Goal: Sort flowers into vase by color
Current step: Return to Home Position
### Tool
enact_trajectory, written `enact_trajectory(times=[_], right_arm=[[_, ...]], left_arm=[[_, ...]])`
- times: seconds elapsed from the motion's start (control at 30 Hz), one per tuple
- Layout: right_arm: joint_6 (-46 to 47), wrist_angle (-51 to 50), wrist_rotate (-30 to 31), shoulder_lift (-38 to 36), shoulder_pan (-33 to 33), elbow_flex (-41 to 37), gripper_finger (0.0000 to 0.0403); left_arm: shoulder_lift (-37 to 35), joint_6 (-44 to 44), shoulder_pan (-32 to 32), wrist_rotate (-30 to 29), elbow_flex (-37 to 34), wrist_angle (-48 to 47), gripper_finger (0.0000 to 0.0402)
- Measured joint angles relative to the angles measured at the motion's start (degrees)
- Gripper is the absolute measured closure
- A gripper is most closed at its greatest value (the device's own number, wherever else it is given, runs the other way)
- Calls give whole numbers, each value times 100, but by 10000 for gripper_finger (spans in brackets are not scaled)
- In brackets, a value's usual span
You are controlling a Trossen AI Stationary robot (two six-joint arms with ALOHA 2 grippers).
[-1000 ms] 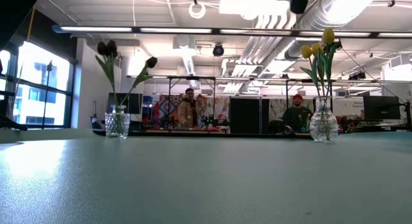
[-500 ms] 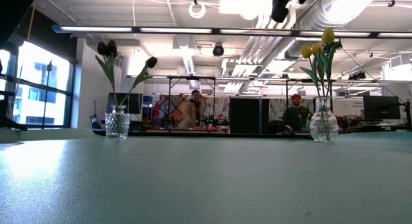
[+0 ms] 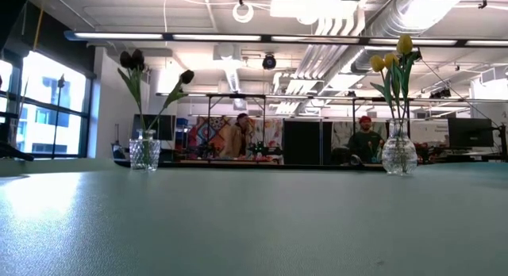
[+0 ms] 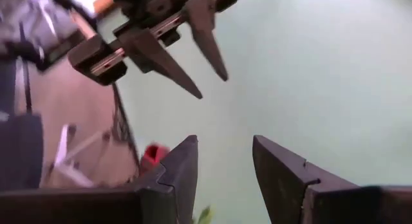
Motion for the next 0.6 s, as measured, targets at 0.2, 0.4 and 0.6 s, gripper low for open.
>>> enact_trajectory(times=[0.2,0.4,0.6], right_arm=[[-195,31,1215,-162,302,-109,265],[-589,773,1564,-319,359,-745,265],[-608,1626,1135,-622,358,-1515,265]], left_arm=[[-501,287,105,-306,9,-999,284],[-731,206,171,-411,-69,-1804,284],[-741,-659,147,-20,-1129,-652,284]])
